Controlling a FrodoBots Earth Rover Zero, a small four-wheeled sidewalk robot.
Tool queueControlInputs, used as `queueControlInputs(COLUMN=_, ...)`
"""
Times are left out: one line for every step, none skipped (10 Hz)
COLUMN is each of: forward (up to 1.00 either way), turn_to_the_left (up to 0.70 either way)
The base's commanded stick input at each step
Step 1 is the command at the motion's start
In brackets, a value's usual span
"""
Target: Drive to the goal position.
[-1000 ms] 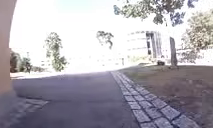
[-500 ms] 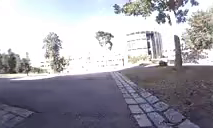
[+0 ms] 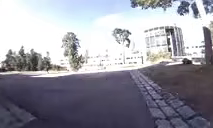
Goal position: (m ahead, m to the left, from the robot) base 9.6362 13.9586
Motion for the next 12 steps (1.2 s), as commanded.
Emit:
queueControlInputs(forward=0.70, turn_to_the_left=0.00)
queueControlInputs(forward=0.70, turn_to_the_left=0.00)
queueControlInputs(forward=0.70, turn_to_the_left=0.10)
queueControlInputs(forward=0.70, turn_to_the_left=0.27)
queueControlInputs(forward=0.70, turn_to_the_left=0.35)
queueControlInputs(forward=0.70, turn_to_the_left=0.35)
queueControlInputs(forward=0.70, turn_to_the_left=0.35)
queueControlInputs(forward=0.70, turn_to_the_left=0.35)
queueControlInputs(forward=0.70, turn_to_the_left=0.35)
queueControlInputs(forward=0.70, turn_to_the_left=0.35)
queueControlInputs(forward=0.70, turn_to_the_left=0.35)
queueControlInputs(forward=0.70, turn_to_the_left=0.07)
